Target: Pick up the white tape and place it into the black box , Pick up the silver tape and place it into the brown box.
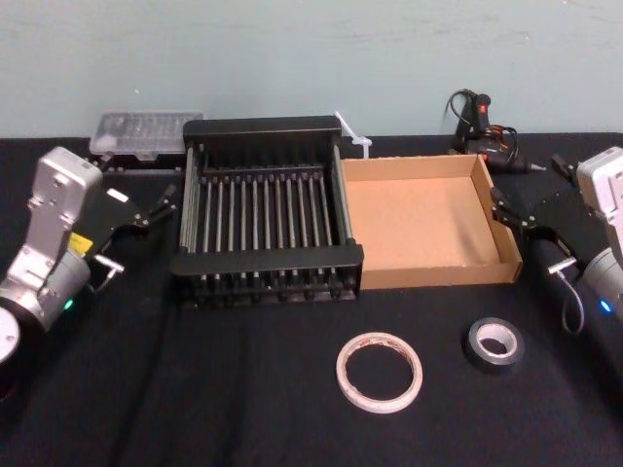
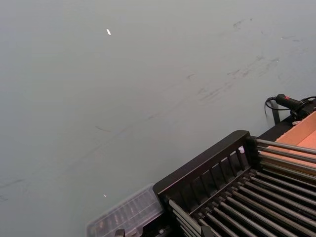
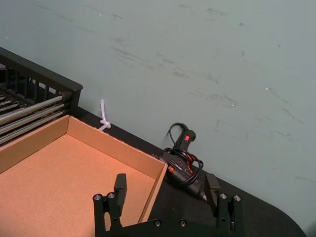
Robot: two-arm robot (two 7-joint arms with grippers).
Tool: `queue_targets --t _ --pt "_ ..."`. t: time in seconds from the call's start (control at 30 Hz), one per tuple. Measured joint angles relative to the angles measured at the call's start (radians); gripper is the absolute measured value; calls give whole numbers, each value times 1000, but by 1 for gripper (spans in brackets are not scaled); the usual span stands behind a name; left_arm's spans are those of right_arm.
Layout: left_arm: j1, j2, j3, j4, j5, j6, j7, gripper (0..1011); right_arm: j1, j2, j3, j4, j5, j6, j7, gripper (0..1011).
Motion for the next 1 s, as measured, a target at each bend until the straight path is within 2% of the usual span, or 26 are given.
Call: queue_targets --t 1.0 --pt "0 0 0 0 0 0 0 1001 0 0 0 0 0 0 0 1000"
